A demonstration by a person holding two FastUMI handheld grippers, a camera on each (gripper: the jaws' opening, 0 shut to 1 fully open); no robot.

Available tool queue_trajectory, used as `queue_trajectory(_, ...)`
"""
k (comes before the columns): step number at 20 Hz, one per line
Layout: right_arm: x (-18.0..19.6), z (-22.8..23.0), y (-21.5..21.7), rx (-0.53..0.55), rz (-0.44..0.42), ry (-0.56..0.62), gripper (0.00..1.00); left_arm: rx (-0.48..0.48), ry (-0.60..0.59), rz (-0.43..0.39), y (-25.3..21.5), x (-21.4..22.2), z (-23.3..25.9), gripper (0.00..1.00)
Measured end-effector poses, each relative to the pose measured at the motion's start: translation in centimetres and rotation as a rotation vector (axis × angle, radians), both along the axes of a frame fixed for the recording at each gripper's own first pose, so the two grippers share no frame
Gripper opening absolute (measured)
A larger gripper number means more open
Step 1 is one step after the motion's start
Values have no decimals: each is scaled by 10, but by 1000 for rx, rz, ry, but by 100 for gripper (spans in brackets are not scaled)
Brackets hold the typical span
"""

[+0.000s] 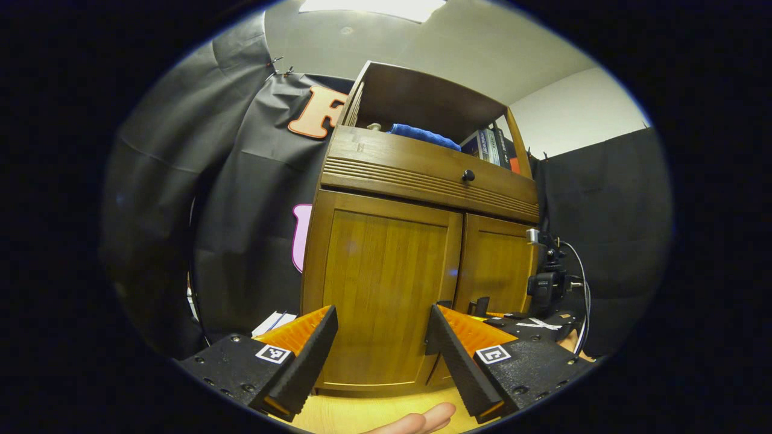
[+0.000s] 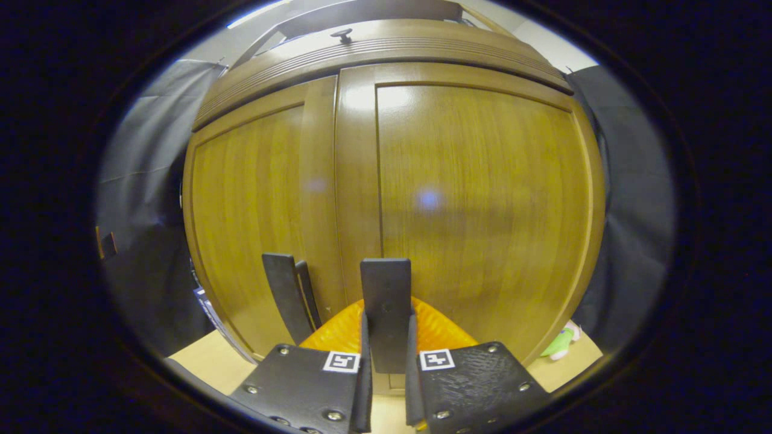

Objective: Open the right door of the double-door shoe cabinet with the right hand, and open the left door with the left hand.

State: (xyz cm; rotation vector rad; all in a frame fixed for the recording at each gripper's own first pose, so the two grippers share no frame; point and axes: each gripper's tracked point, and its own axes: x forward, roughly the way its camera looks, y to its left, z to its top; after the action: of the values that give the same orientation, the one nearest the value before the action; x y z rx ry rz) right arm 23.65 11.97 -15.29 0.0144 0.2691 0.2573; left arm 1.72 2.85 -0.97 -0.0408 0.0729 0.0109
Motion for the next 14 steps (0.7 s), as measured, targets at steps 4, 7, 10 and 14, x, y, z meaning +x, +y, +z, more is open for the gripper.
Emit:
queue_trajectory(4, -19, 0, -5, 20, 25, 4, 22, -2, 6, -14, -1, -1, 0, 92)
queue_trajectory(7, -27, 4, -9, 27, 41, 13, 22, 2, 10, -19, -3, -1, 0, 92)
queue_trajectory(10, -38, 7, -16, 33, 62, 22, 22, 14, 14, -32, -3, -2, -1, 95)
queue_trajectory(14, -56, 10, -27, 32, 81, 39, 22, 30, 24, -54, -5, -3, -2, 96)
